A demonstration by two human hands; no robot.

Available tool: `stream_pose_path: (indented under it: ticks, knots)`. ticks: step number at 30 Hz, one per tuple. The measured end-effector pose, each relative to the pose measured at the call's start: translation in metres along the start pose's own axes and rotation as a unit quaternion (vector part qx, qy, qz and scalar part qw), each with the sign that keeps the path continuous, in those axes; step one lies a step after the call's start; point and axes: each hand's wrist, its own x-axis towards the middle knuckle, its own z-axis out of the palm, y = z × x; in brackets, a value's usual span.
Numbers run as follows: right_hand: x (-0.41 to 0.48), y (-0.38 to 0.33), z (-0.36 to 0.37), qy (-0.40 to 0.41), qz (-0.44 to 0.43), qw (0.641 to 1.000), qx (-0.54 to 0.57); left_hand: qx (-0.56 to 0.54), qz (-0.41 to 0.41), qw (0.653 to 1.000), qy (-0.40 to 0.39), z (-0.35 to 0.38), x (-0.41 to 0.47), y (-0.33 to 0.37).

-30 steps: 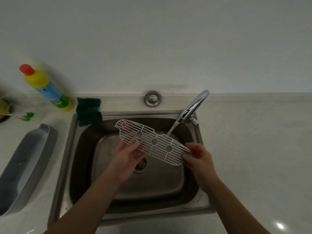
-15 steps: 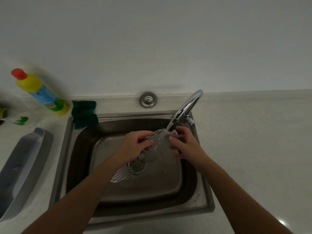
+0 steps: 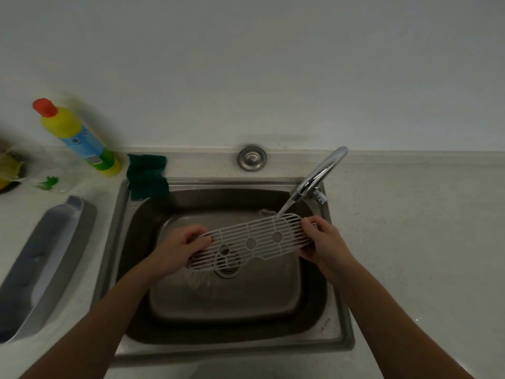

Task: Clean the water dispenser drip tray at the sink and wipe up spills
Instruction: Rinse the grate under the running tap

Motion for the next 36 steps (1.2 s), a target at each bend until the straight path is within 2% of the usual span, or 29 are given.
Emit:
stream_pose_path:
  ticks: [3, 7, 10, 19, 26, 31, 36]
  knots:
    - [0.004, 0.0, 0.005, -0.009, 0.005, 1.0, 0.0, -0.096, -0.026, 0.993, 0.061, 0.001, -0.016, -0.001]
    - [0.015, -0.006, 0.005, 0.063, 0.035, 0.997, -0.028, -0.131, -0.038, 0.981, 0.138, 0.012, -0.028, 0.0]
    - [0.023, -0.004, -0.004, 0.079, 0.016, 0.993, -0.09, -0.133, -0.028, 0.978, 0.158, 0.015, -0.033, 0.001]
    - [0.053, -0.006, -0.011, 0.089, -0.08, 0.943, -0.31, -0.03, -0.03, 0.985, 0.17, 0.012, -0.041, -0.01]
    - [0.059, -0.015, -0.01, 0.101, -0.105, 0.926, -0.348, 0.085, -0.057, 0.974, 0.202, 0.012, -0.053, -0.02]
    - [0.07, -0.036, -0.027, 0.156, -0.111, 0.926, -0.326, 0.108, -0.066, 0.969, 0.212, 0.005, -0.072, -0.019]
    - [0.058, -0.042, -0.025, 0.128, -0.103, 0.933, -0.32, 0.101, -0.077, 0.961, 0.246, -0.013, -0.089, -0.005]
